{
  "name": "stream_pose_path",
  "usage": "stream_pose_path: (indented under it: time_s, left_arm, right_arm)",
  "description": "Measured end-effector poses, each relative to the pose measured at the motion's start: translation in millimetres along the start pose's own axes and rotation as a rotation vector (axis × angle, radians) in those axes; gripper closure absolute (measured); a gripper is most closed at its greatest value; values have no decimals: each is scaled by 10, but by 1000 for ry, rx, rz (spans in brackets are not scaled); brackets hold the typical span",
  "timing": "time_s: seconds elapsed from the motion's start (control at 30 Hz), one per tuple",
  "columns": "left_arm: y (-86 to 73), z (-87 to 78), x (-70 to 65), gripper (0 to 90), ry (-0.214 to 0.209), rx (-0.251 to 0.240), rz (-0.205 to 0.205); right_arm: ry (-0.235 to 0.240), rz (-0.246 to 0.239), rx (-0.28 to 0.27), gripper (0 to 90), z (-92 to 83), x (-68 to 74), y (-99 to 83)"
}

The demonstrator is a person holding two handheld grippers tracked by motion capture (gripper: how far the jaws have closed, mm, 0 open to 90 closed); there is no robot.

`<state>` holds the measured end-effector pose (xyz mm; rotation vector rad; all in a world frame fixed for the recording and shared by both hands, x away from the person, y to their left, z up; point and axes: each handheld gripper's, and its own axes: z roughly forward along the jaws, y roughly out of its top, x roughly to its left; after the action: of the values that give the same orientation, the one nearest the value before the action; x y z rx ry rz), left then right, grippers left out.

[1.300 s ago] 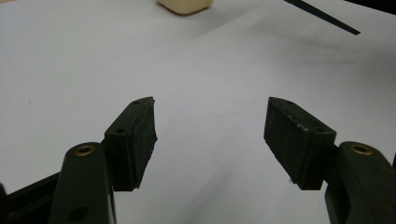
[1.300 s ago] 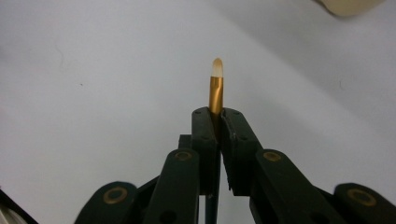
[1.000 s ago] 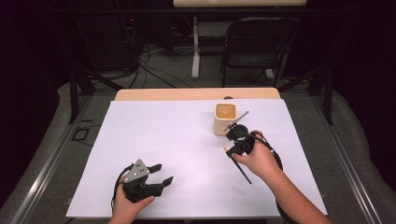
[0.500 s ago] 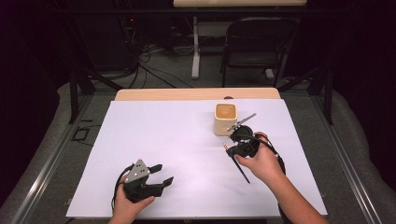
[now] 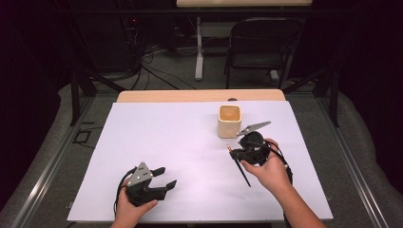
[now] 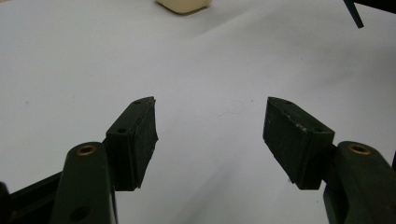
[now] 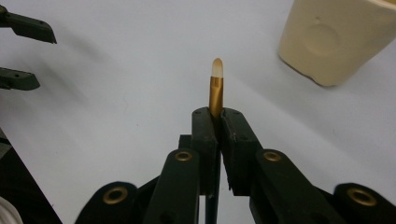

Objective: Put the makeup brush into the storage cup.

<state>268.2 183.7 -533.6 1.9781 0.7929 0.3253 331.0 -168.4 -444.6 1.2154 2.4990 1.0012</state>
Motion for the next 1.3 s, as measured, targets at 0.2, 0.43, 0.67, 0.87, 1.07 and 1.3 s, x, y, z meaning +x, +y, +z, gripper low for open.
stream_pose_path:
  time_s: [0.2, 0.43, 0.67, 0.87, 1.07, 1.3]
  left_arm:
    - [-1, -1, -2, 350, 1, -2, -2]
    - [-6, 2, -1, 351, 3, -5, -2]
    - [-14, 12, -14, 360, 5, -17, -3]
    - [-8, 3, -16, 371, -4, -37, -33]
    - [8, -13, -20, 370, 16, -60, -39]
    - [30, 1, -51, 369, -5, -70, -52]
  right_arm:
    - [2, -11, -79, 838, -36, 62, -66]
    - [4, -26, -150, 838, -31, 112, -142]
    - [28, -8, -234, 838, -52, 177, -193]
    - [30, -20, -294, 838, -56, 258, -240]
    - [28, -42, -333, 838, -40, 303, -283]
    - [37, -48, -358, 838, -22, 327, -315]
